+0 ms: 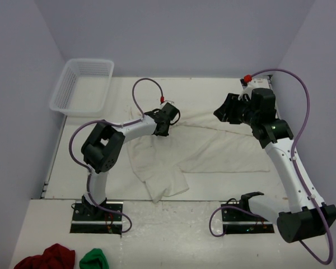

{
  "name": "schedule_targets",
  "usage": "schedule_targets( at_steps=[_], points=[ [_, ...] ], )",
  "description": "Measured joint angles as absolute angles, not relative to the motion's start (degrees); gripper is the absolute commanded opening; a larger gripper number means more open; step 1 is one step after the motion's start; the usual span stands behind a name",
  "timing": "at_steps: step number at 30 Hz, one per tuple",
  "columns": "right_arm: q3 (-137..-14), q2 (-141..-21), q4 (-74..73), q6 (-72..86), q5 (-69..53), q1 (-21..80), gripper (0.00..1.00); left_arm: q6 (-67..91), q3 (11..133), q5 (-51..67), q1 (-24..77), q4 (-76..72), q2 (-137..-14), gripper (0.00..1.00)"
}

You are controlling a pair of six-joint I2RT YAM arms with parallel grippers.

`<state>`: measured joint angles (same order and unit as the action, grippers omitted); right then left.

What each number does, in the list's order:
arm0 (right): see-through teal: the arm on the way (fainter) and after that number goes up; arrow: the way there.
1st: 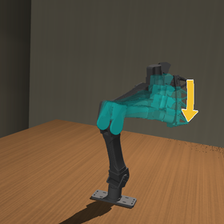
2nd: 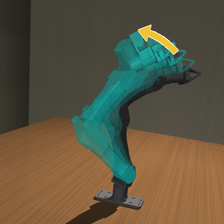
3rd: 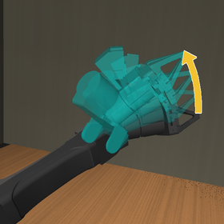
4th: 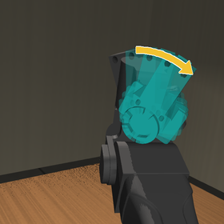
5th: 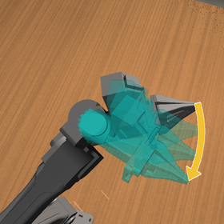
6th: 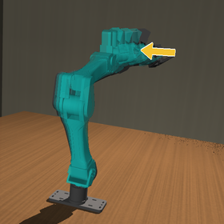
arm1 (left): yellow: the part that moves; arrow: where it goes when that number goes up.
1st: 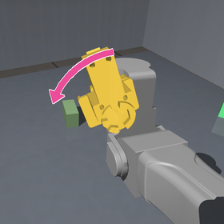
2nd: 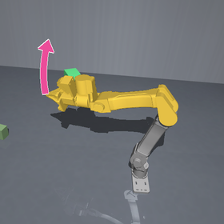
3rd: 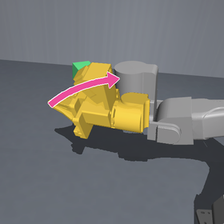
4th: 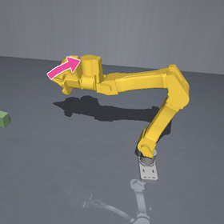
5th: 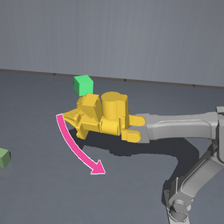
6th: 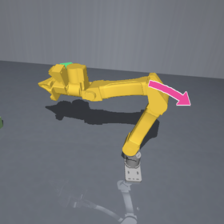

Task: Fold and stack the t-shirts
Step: Fold the flattened tshirt in 1/3 of the way

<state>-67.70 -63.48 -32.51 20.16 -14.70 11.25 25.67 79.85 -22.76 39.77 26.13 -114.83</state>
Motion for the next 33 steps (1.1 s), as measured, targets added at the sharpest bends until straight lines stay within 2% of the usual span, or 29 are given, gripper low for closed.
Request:
schedule_targets(
  at_steps=[14, 16, 21, 29, 33],
  points=[
    [-67.7, -63.5, -32.5, 20.1, -14.7, 11.2, 0.50, 24.4, 81.7, -21.3, 39.8, 24.9, -117.9, 0.30],
    [-67.7, -63.5, -32.5, 20.2, -14.7, 11.2, 0.50, 24.4, 82.3, -21.2, 39.8, 24.9, -118.2, 0.27],
    [-67.6, -63.5, -32.5, 20.2, -14.7, 11.2, 0.50, 24.4, 82.3, -21.2, 39.8, 24.9, -118.3, 0.10],
    [-67.4, -64.0, -32.4, 20.2, -14.7, 11.2, 0.50, 24.3, 82.3, -21.3, 39.9, 24.9, -118.3, 0.00],
    [-67.4, -64.4, -32.2, 20.2, -14.8, 11.2, 0.50, 24.3, 81.7, -21.8, 40.2, 25.0, -117.6, 0.00]
  ],
)
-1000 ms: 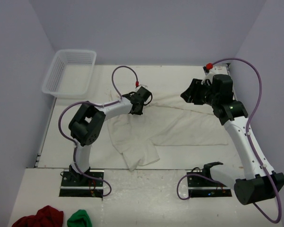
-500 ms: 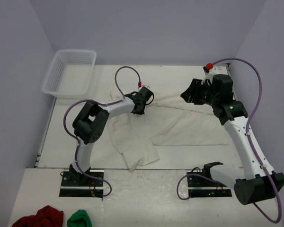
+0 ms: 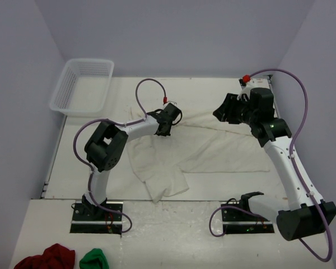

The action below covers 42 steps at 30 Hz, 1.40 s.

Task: Fold and stack the t-shirts
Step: Fold the flattened tshirt in 1/3 of the way

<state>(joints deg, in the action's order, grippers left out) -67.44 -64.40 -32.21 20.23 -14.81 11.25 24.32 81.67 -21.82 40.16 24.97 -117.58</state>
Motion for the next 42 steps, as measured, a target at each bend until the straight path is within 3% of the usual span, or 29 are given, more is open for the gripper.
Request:
schedule_targets(
  at_steps=[17, 20, 21, 22, 26, 30, 31, 34, 35, 36, 42],
  points=[
    [-67.4, -64.5, -32.1, 20.4, -16.0, 11.2, 0.50, 28.1, 80.6, -24.3, 51.1, 29.1, -108.3, 0.01],
    [-67.4, -64.5, -32.1, 20.4, -16.0, 11.2, 0.50, 29.9, 79.7, -24.3, 53.6, 29.8, -108.4, 0.10],
    [-67.4, -64.5, -32.1, 20.4, -16.1, 11.2, 0.50, 30.7, 79.5, -24.4, 54.5, 30.0, -108.5, 0.27],
    [-67.4, -64.5, -32.1, 20.4, -16.1, 11.2, 0.50, 31.0, 79.2, -24.5, 55.3, 30.1, -108.7, 0.34],
    [-67.2, -64.5, -32.0, 20.4, -16.1, 11.2, 0.50, 33.6, 77.8, -26.5, 57.8, 30.6, -108.9, 0.42],
    [-66.7, -64.5, -32.0, 20.4, -16.2, 11.4, 0.50, 34.9, 77.4, -31.8, 58.2, 31.5, -108.9, 0.36],
    [-66.5, -64.5, -31.9, 20.4, -16.2, 11.4, 0.50, 35.1, 77.4, -33.6, 58.1, 31.9, -108.8, 0.31],
    [-66.3, -64.5, -31.8, 20.4, -16.3, 11.6, 0.47, 35.9, 77.4, -37.1, 57.1, 33.2, -108.3, 0.00],
    [-66.3, -64.7, -31.7, 20.4, -16.5, 11.7, 0.16, 35.9, 77.4, -37.5, 56.4, 33.6, -107.9, 0.00],
    [-66.3, -65.0, -31.6, 20.1, -16.6, 11.8, 0.00, 35.8, 77.4, -37.7, 55.3, 33.8, -107.2, 0.00],
    [-66.5, -70.0, -31.7, 21.1, -17.2, 13.3, 0.00, 35.2, 75.7, -35.2, 44.4, 33.1, -100.2, 0.00]
  ],
)
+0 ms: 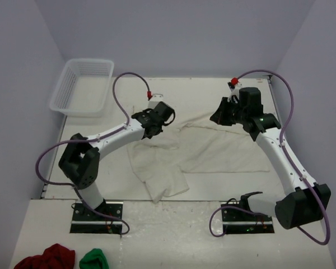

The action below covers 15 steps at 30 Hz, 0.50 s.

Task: Fold and stack the t-shirts
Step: Fold the flattened tshirt in 1/3 of the way

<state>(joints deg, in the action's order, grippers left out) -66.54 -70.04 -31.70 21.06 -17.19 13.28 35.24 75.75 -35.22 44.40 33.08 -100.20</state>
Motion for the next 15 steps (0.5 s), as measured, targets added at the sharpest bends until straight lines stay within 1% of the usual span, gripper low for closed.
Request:
schedule_targets(
  at_steps=[2, 5, 6, 8, 9, 10, 11, 12, 13, 15],
  points=[
    [-66.7, -71.4, -32.0, 21.0, -17.2, 13.8, 0.00, 34.7, 73.1, -33.4, 41.1, 32.5, -96.5, 0.24],
    [-66.9, -72.1, -32.0, 21.0, -17.2, 14.2, 0.00, 34.3, 66.9, -29.5, 37.8, 31.1, -90.2, 0.25],
    [-66.9, -72.1, -31.9, 21.0, -17.2, 14.2, 0.00, 34.3, 65.1, -28.3, 36.9, 30.7, -88.5, 0.27],
    [-66.9, -71.9, -31.7, 21.0, -17.2, 14.3, 0.00, 33.8, 62.1, -25.6, 35.0, 30.2, -85.9, 0.34],
    [-66.9, -71.9, -31.7, 21.0, -17.2, 14.3, 0.01, 33.4, 60.6, -23.8, 34.0, 29.3, -84.9, 0.41],
    [-66.9, -71.9, -31.7, 21.0, -17.2, 14.3, 0.05, 33.3, 59.3, -22.2, 32.9, 28.6, -84.3, 0.43],
    [-66.9, -71.9, -31.7, 21.0, -17.2, 14.3, 0.05, 33.3, 57.9, -20.5, 31.9, 27.7, -83.8, 0.47],
    [-67.0, -71.9, -31.7, 21.1, -17.2, 14.3, 0.05, 33.2, 56.8, -19.0, 31.0, 26.9, -83.6, 0.53],
    [-67.0, -71.8, -31.7, 21.0, -17.2, 14.3, 0.06, 33.1, 55.6, -17.5, 30.0, 25.9, -83.4, 0.56],
    [-67.2, -71.6, -31.7, 21.0, -17.2, 14.3, 0.06, 32.9, 53.7, -14.5, 28.4, 24.3, -83.4, 0.58]
  ],
)
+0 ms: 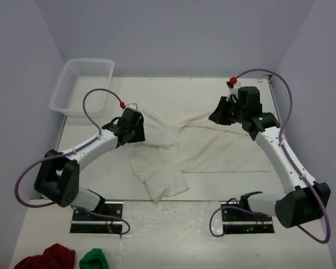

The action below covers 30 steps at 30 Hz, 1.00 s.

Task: Fold and stack the t-shirts
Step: Fold the flattened tshirt in 1/3 of the way

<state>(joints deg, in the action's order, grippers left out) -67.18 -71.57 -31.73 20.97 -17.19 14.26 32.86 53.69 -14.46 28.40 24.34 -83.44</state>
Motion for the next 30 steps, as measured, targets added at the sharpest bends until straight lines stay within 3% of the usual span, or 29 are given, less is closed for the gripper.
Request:
schedule_targets(
  at_steps=[16, 19, 20, 21, 30],
  points=[
    [-67.3, -70.0, -31.7, 21.0, -17.0, 14.3, 0.06, 31.9, 49.3, 5.0, 22.3, 11.0, -89.2, 0.48],
    [-67.3, -70.0, -31.7, 21.0, -17.0, 14.3, 0.06, 31.8, 49.3, 6.6, 21.8, 10.6, -90.8, 0.27],
    [-67.3, -70.0, -31.7, 21.0, -17.0, 14.3, 0.06, 31.9, 49.3, 7.0, 21.7, 10.6, -91.1, 0.06],
    [-67.3, -70.0, -31.7, 21.0, -17.0, 14.3, 0.06, 32.0, 49.3, 7.5, 21.7, 10.7, -91.4, 0.00],
    [-67.3, -70.2, -31.6, 21.0, -16.4, 14.3, 0.06, 31.9, 52.5, 12.4, 20.7, 10.0, -90.9, 0.00]
  ],
)
